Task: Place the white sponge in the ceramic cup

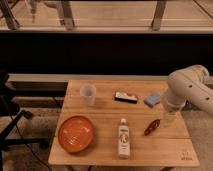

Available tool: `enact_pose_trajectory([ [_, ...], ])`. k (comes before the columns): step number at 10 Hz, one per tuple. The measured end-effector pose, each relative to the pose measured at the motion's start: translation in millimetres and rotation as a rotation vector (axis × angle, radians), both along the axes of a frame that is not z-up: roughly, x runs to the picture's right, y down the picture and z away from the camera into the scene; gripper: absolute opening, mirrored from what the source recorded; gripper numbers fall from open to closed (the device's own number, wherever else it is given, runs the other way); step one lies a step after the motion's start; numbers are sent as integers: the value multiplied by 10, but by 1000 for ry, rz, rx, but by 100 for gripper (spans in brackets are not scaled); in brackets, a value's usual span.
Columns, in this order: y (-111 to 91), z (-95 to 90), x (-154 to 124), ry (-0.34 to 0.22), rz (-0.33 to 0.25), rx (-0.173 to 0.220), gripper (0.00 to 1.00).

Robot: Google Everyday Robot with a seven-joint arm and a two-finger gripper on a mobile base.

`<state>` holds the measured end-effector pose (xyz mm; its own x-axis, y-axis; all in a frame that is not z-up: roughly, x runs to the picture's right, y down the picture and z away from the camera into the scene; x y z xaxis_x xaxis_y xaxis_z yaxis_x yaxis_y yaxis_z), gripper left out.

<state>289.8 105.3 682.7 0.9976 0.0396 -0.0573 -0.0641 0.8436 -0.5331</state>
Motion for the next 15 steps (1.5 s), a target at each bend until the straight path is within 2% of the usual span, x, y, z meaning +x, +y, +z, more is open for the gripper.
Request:
enact_pose_trajectory([
  [1, -3, 3, 0, 0, -1, 0, 84],
  [3, -116, 116, -112, -8, -31, 1, 99],
  [4, -186, 186, -158, -9, -49, -1, 100],
  [8, -211, 223, -166, -8, -70, -9, 100],
  [11, -361, 401, -178, -29, -82, -9, 100],
  [15, -333, 453, -123, -66, -71, -22, 100],
])
